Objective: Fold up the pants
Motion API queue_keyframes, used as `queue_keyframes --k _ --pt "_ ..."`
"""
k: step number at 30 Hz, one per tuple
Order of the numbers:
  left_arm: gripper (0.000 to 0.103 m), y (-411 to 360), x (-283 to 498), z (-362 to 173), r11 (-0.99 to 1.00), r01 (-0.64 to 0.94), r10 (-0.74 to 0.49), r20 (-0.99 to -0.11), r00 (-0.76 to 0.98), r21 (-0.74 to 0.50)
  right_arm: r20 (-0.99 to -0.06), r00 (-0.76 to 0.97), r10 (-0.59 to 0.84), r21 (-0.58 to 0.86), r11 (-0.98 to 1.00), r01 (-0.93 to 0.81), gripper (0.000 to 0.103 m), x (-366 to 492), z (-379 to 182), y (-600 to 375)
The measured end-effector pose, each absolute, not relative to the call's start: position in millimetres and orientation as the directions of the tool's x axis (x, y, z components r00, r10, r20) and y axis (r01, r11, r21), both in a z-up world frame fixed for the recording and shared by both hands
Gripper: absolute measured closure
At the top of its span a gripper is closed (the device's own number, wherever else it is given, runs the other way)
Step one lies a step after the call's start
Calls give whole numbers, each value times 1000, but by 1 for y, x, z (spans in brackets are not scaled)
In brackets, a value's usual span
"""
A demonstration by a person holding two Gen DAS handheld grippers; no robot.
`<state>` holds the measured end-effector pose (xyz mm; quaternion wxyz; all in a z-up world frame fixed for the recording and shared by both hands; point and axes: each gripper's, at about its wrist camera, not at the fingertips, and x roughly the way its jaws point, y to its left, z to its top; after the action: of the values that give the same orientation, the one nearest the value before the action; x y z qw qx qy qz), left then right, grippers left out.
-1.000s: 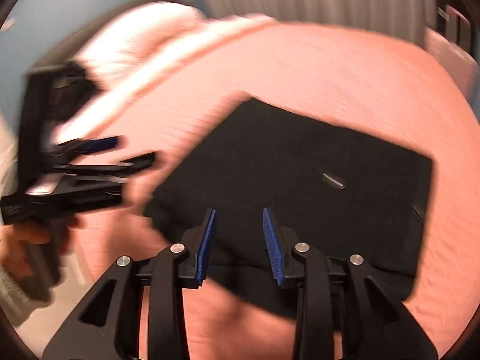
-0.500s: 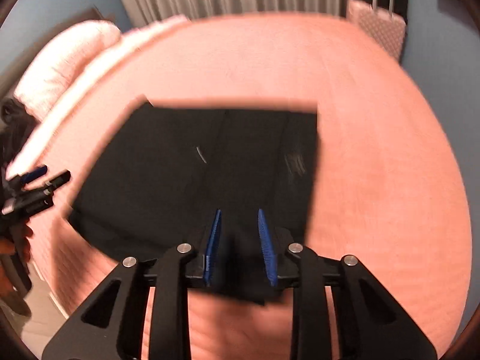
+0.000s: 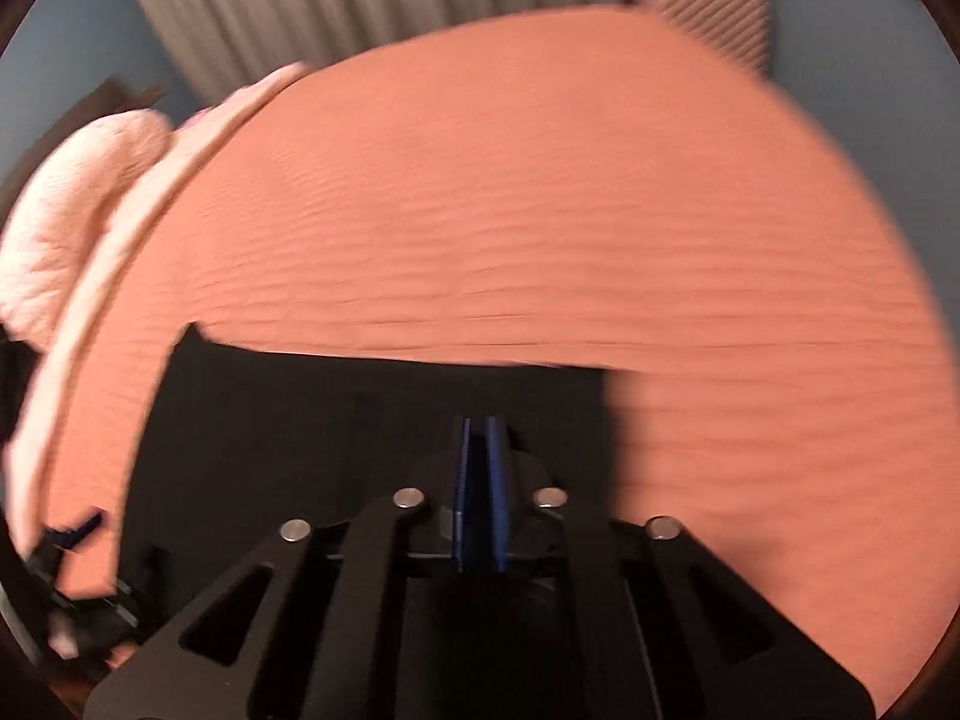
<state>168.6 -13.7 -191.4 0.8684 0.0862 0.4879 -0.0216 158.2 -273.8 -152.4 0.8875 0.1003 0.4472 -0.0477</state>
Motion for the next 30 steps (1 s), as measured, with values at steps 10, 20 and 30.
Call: queue_keyframes --k 10,20,30 --pt "16 -51 106 -129 976 167 20 -824 567 138 -811 586 -5 149 965 214 71 6 -117 -255" --pt "16 -67 75 -115 970 151 76 -826 559 191 -791 610 39 162 976 147 47 -8 -109 -214" --pt "16 -48 72 -142 983 184 -63 -874 482 30 -805 590 56 186 969 161 35 3 -130 -222"
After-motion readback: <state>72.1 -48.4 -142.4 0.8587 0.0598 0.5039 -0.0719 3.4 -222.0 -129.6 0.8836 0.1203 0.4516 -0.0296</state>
